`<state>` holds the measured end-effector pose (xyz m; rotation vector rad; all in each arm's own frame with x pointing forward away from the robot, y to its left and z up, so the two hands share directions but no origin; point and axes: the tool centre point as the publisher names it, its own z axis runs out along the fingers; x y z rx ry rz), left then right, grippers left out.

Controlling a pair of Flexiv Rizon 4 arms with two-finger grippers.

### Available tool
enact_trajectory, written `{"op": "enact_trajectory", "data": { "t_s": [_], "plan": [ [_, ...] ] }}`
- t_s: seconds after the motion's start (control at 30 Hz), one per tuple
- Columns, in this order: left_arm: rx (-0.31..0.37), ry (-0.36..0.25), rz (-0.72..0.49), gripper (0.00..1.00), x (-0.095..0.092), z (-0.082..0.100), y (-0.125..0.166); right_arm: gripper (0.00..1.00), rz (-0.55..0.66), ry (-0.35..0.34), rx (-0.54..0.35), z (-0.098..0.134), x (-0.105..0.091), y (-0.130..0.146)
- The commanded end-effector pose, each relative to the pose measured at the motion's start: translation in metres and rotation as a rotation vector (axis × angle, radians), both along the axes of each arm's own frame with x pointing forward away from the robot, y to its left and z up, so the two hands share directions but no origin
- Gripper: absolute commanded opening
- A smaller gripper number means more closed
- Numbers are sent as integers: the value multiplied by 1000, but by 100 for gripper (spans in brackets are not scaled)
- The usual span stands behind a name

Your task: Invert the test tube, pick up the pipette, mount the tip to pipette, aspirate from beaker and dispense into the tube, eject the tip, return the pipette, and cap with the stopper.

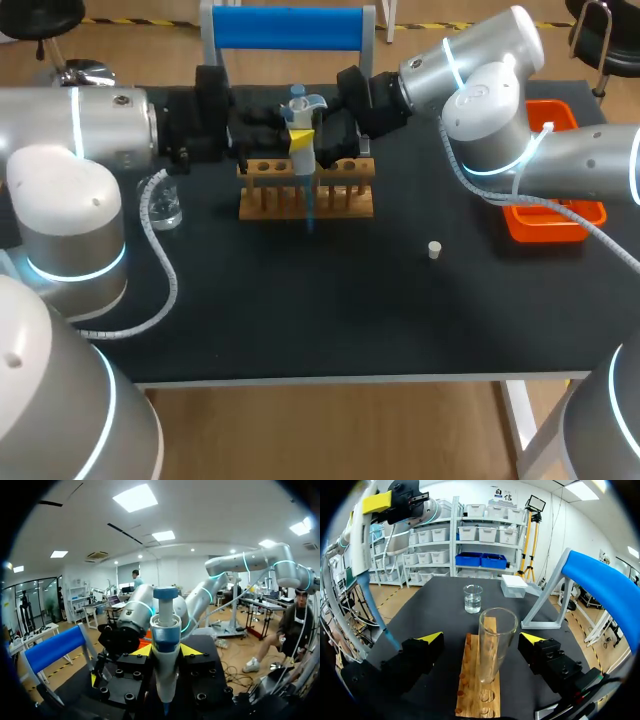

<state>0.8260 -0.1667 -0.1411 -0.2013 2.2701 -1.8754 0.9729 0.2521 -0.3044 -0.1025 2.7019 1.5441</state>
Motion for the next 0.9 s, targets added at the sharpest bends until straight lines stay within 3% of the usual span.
{"op": "enact_trajectory", "data": {
  "t_s": [0.03, 0.53, 0.9],
  "plan": [
    [15, 15, -19, 0, -1, 1, -8, 100, 0, 0, -1, 1, 0, -1],
    [85, 28, -41, 0, -13, 13, -17, 100, 0, 0, -1, 1, 0, -1],
    [82, 24, -34, 0, -13, 17, -17, 100, 0, 0, -1, 1, 0, -1]
  ]
}}
